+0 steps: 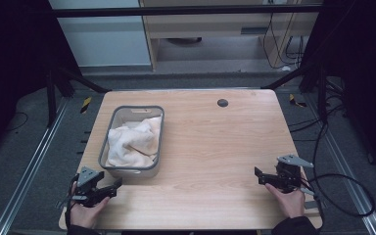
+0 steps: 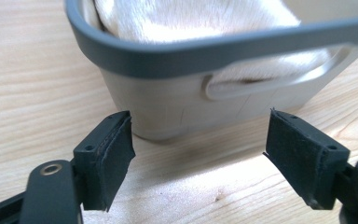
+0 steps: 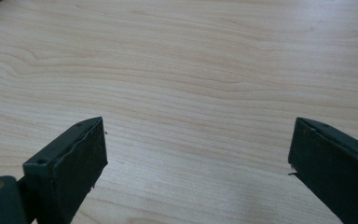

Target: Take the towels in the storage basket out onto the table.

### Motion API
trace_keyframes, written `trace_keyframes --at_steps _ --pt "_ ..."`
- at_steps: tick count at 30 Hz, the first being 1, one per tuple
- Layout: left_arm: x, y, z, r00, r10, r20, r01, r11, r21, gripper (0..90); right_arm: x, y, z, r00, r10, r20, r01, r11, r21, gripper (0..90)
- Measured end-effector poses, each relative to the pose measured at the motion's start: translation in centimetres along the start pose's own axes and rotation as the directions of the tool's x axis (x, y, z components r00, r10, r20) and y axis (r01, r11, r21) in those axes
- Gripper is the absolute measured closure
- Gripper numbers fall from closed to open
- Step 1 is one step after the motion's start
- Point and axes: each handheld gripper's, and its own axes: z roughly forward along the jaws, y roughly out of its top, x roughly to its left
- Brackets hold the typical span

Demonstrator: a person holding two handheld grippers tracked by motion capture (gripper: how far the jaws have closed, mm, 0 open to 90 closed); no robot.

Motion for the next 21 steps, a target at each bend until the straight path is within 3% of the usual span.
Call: trace_keyframes --at_steps 6,11,14,21 --pt "0.1 0.5 -0.9 0.9996 -0.026 0.013 0.027 0.9991 -0.032 24.9 0.3 -1.2 -0.8 0.999 -0.044 -0.01 0.044 0.999 -0.011 8.5" --pt "0.2 1.0 -1.7 0.9992 -0.033 0.022 0.034 0.9978 -0.057 26.0 0.5 -1.5 -1.1 0.9985 -0.05 -0.023 0.05 0.999 -0.014 9.9" --pt "0.3 1.5 -2.1 0.9987 -0.043 0.028 0.045 0.9966 -0.069 26.1 0.7 -1.6 -1.4 0.9989 -0.031 -0.034 0.03 0.999 -0.035 10.1" --pt "-0.2 3.0 -2.6 0.9996 -0.008 0.026 0.01 0.9968 -0.08 28.0 0.8 -1.8 -1.5 0.9987 -0.04 -0.033 0.039 0.999 -0.031 10.2"
